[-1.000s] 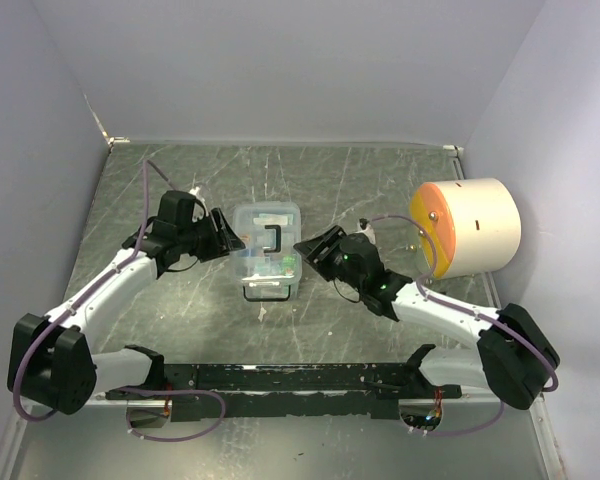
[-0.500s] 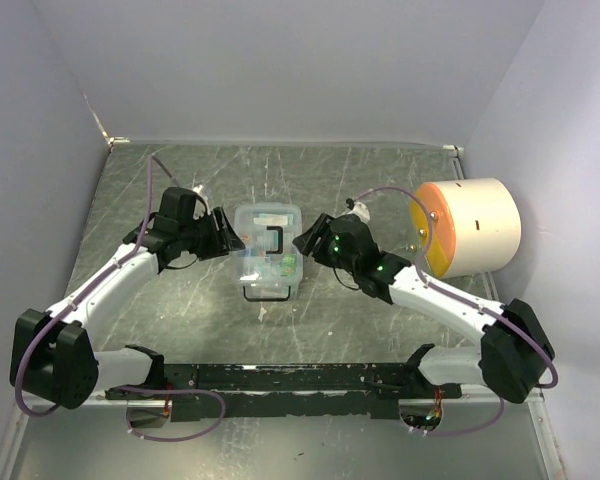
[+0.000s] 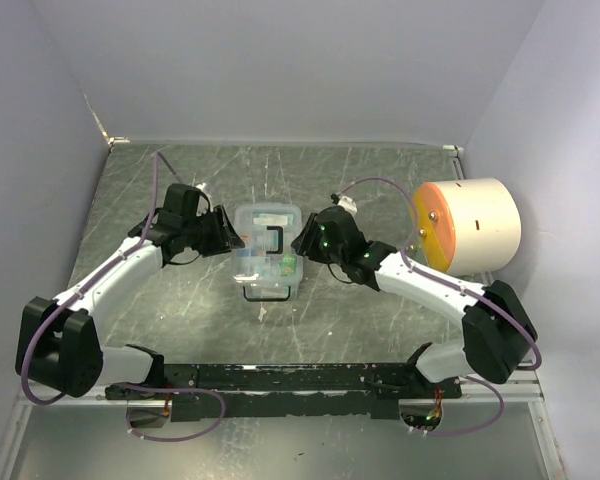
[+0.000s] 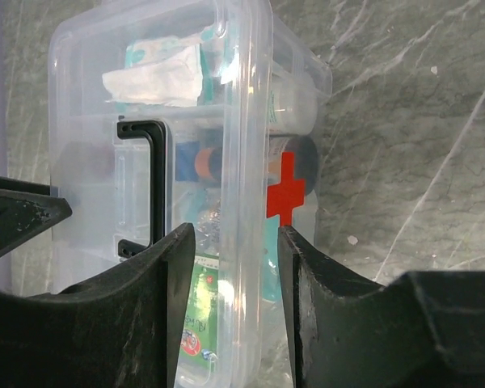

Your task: Organize the medicine kit

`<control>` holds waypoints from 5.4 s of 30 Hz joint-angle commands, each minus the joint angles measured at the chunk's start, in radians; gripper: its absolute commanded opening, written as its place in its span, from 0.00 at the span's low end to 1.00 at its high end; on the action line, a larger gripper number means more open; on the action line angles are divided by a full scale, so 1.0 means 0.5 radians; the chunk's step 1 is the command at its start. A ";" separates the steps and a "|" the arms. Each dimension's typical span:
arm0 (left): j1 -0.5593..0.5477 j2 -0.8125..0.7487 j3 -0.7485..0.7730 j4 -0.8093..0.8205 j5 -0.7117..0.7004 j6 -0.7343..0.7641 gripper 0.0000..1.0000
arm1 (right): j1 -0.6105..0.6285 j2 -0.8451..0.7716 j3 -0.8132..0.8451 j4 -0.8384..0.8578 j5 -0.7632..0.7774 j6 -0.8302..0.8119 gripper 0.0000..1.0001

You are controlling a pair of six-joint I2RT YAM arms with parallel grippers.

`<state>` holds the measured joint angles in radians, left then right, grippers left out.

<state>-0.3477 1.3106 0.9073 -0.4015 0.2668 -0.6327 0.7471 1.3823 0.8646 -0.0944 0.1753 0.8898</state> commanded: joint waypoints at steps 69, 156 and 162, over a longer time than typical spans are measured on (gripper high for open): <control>-0.479 -0.597 -0.407 -0.230 -0.552 -0.814 0.70 | -0.472 1.015 1.133 -0.663 -1.331 -2.020 0.71; 0.053 0.373 0.427 -0.254 -0.189 0.266 0.73 | -0.561 0.029 -0.920 1.410 -0.700 0.403 0.90; 0.051 0.437 0.376 -0.222 -0.173 0.253 0.64 | -0.559 0.084 -0.913 1.373 -0.760 0.515 0.90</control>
<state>-0.3248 1.4914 1.1290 -0.5117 0.1623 -0.5098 0.4706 1.3975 0.4271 0.6247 -0.1772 1.1072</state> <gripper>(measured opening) 0.661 0.901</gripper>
